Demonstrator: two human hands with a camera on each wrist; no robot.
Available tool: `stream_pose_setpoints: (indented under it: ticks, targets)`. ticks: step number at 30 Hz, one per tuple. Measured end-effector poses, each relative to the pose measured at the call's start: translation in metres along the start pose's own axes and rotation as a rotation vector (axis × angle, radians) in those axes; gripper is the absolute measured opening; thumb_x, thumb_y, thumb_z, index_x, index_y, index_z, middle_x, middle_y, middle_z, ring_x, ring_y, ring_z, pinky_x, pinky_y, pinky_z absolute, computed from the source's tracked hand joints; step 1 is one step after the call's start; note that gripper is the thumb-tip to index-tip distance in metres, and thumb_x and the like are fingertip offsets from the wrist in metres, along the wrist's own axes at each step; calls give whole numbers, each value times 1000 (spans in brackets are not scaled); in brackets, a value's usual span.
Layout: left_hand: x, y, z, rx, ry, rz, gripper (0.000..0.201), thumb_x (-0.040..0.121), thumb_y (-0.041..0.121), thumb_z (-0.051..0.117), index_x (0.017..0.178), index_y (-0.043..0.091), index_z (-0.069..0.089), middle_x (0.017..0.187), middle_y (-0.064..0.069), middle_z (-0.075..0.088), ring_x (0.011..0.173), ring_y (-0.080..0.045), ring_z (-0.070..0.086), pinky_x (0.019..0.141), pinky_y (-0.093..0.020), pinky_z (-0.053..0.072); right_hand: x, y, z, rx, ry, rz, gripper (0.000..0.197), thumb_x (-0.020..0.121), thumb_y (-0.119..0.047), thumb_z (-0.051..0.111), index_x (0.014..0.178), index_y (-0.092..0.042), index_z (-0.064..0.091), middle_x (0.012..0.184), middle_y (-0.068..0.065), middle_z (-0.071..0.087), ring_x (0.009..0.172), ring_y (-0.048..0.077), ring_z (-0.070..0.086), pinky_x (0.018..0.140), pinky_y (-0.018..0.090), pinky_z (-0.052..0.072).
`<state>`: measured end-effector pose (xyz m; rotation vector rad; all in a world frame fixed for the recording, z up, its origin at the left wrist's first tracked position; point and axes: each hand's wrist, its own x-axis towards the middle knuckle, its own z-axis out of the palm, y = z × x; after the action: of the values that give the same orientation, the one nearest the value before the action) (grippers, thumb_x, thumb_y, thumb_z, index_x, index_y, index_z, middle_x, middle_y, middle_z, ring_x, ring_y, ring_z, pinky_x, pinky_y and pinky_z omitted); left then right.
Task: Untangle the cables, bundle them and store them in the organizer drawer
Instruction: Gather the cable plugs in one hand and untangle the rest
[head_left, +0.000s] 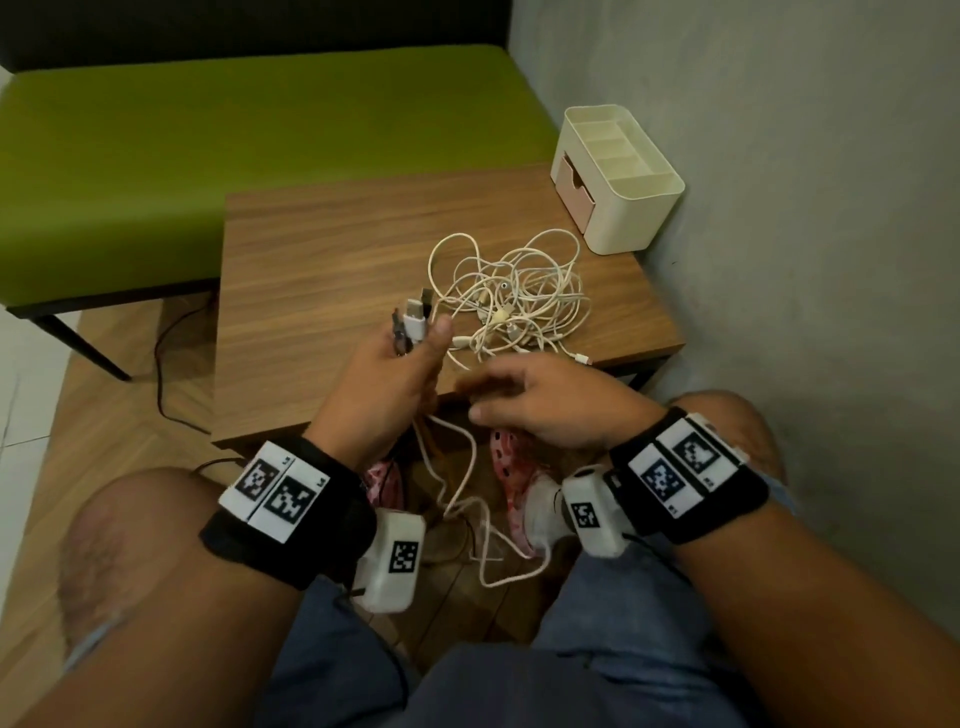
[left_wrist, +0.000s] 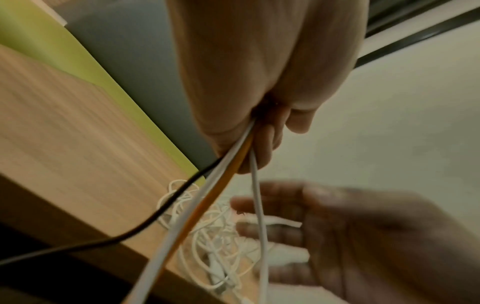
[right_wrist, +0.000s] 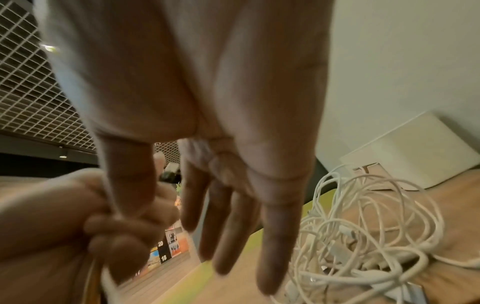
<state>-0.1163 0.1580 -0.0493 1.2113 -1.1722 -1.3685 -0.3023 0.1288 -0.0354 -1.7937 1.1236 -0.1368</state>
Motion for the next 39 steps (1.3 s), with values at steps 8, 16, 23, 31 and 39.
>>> stream_pose_setpoints:
  ticks: [8, 16, 23, 31, 39]
  targets:
    - [7, -17, 17, 251, -170, 21, 16, 97, 12, 57, 108, 13, 69, 96, -4, 74, 89, -19, 71, 75, -32, 55, 21, -1, -6, 151, 256, -284, 50, 83, -25, 78, 131, -26, 64, 114, -2, 64, 93, 9, 60, 91, 31, 52]
    - [13, -33, 2, -290, -334, -177, 14, 92, 8, 52, 98, 14, 63, 67, 7, 59, 57, -6, 53, 55, -20, 43, 38, 13, -6, 184, 274, -233, 24, 83, -21, 78, 107, -18, 76, 100, -6, 70, 96, 9, 66, 91, 34, 54]
    - [41, -70, -26, -58, -164, -159, 26, 98, 31, 45, 80, 13, 50, 62, 2, 46, 54, -11, 44, 55, -23, 38, 79, 27, -4, 307, 411, -67, 16, 88, -17, 73, 103, -19, 76, 92, 4, 75, 69, 7, 65, 68, 26, 56]
    - [66, -95, -46, -68, -5, -72, 26, 98, 30, 41, 76, 18, 47, 56, 8, 48, 52, -14, 47, 55, -27, 39, 121, 50, 0, -110, 374, 165, 21, 85, -30, 75, 106, -27, 75, 75, -15, 60, 68, -3, 59, 67, 15, 44]
    - [70, -97, -46, -556, 43, -134, 21, 88, 22, 43, 99, 8, 54, 83, -4, 49, 59, -7, 41, 54, -22, 34, 125, 46, 6, -516, 395, 192, 27, 92, -30, 61, 117, -27, 72, 109, 6, 71, 104, 26, 61, 80, 26, 43]
